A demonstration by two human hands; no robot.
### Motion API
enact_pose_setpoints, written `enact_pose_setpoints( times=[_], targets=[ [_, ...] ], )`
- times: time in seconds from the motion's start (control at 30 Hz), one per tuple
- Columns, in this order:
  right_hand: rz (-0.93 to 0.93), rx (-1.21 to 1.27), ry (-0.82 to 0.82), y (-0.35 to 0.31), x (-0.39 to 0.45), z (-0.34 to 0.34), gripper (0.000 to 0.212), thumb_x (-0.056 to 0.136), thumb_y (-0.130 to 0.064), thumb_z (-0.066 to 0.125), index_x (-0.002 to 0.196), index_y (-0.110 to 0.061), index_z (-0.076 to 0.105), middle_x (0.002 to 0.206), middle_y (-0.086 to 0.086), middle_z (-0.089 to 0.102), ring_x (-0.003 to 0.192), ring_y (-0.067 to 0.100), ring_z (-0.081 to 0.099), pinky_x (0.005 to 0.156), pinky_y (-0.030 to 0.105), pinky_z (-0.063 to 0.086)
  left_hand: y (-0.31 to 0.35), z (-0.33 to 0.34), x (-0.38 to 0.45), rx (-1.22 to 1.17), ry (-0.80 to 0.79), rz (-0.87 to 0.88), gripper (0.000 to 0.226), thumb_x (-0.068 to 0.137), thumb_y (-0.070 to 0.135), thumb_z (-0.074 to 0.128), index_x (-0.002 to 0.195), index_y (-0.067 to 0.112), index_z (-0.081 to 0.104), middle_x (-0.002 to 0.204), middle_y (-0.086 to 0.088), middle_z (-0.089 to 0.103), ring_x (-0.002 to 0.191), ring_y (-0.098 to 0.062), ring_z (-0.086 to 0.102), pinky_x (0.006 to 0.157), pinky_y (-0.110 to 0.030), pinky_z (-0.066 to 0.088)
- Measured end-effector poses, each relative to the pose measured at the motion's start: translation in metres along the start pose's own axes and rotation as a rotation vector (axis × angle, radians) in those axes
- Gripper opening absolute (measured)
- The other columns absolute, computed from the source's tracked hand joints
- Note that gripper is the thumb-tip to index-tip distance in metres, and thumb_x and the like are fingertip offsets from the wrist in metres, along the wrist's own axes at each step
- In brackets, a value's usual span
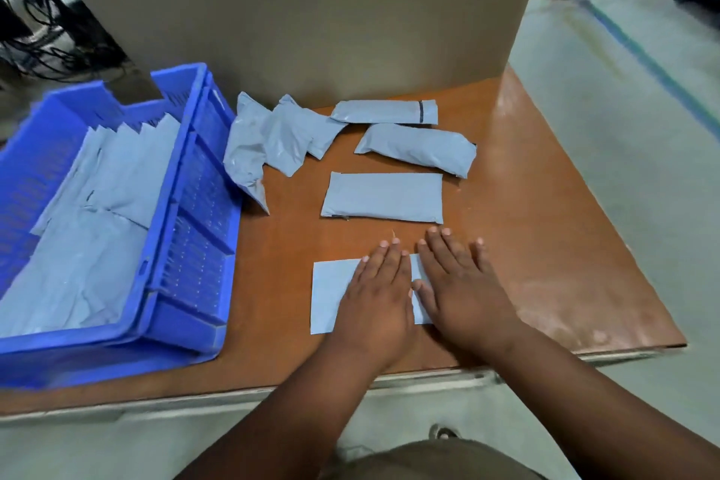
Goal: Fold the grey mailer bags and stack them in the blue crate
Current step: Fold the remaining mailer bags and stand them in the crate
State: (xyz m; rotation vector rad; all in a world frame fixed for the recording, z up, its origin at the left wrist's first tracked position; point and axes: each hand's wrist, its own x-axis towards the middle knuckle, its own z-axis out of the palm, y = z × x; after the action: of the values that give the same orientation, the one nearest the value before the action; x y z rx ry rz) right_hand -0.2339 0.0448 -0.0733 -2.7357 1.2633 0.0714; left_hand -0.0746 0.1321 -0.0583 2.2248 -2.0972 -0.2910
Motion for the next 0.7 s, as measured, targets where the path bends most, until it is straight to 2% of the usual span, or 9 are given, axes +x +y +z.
enact_pose_setpoints(
  times=[0.1, 0.27, 0.47, 0.53, 0.6, 0.7],
  targets=[
    [-0.016, 0.027, -0.003, 0.004, 0.000, 0.005, 0.073, 0.108, -0.056, 0.011, 0.171, -0.019, 0.010, 0.179, 0.004, -0.002, 0.164, 0.023, -0.008, 0.129, 0.062, 0.000, 0.010, 0.015, 0.009, 0.036, -0.014, -0.048, 0.070, 0.106, 0.041, 0.007, 0.171, 0.016, 0.010, 0.179, -0.002, -0.002, 0.164, -0.018, -0.008, 0.133, -0.044, 0.004],
    [-0.040, 0.065, -0.006, 0.004, 0.002, 0.005, 0.075, 0.106, -0.056, 0.008, 0.171, -0.018, 0.004, 0.178, 0.005, -0.009, 0.164, 0.023, -0.014, 0.128, 0.063, -0.005, 0.003, 0.019, 0.006, 0.044, -0.004, -0.060, 0.065, 0.111, 0.045, 0.011, 0.171, 0.020, 0.005, 0.178, 0.004, -0.009, 0.163, -0.011, -0.014, 0.133, -0.038, -0.003],
    [-0.052, 0.047, -0.032, 0.006, 0.001, -0.001, 0.073, 0.108, -0.056, 0.005, 0.170, -0.020, -0.007, 0.176, 0.003, -0.020, 0.161, 0.022, -0.024, 0.129, 0.059, -0.009, 0.004, 0.012, 0.003, -0.017, -0.024, -0.061, 0.065, 0.112, 0.052, 0.006, 0.171, 0.026, -0.003, 0.176, 0.011, -0.020, 0.160, -0.006, -0.022, 0.133, -0.040, -0.002],
    [-0.047, 0.043, -0.034, 0.005, 0.002, -0.004, 0.073, 0.108, -0.057, 0.005, 0.170, -0.021, -0.008, 0.176, 0.002, -0.019, 0.161, 0.021, -0.023, 0.129, 0.059, -0.010, -0.001, 0.008, -0.002, -0.008, -0.028, -0.057, 0.069, 0.108, 0.057, -0.004, 0.170, 0.027, -0.008, 0.174, 0.012, -0.026, 0.159, -0.007, -0.025, 0.133, -0.041, -0.002],
    [-0.039, 0.045, -0.044, 0.007, 0.003, -0.003, 0.073, 0.108, -0.058, 0.005, 0.170, -0.022, -0.004, 0.176, 0.002, -0.017, 0.162, 0.022, -0.019, 0.129, 0.058, -0.009, -0.009, 0.004, -0.009, 0.010, -0.031, -0.064, 0.080, 0.097, 0.064, -0.021, 0.169, 0.029, -0.013, 0.172, 0.013, -0.030, 0.159, -0.008, -0.027, 0.133, -0.041, -0.001],
    [-0.084, 0.045, 0.083, -0.004, 0.006, -0.009, 0.071, 0.108, -0.054, 0.018, 0.168, -0.017, 0.028, 0.177, 0.007, 0.006, 0.164, 0.027, 0.005, 0.128, 0.056, 0.002, -0.030, -0.005, -0.016, 0.024, 0.003, -0.073, 0.089, 0.093, 0.065, -0.027, 0.170, 0.026, -0.007, 0.175, 0.008, -0.023, 0.161, -0.010, -0.021, 0.133, -0.041, 0.002]
  ],
)
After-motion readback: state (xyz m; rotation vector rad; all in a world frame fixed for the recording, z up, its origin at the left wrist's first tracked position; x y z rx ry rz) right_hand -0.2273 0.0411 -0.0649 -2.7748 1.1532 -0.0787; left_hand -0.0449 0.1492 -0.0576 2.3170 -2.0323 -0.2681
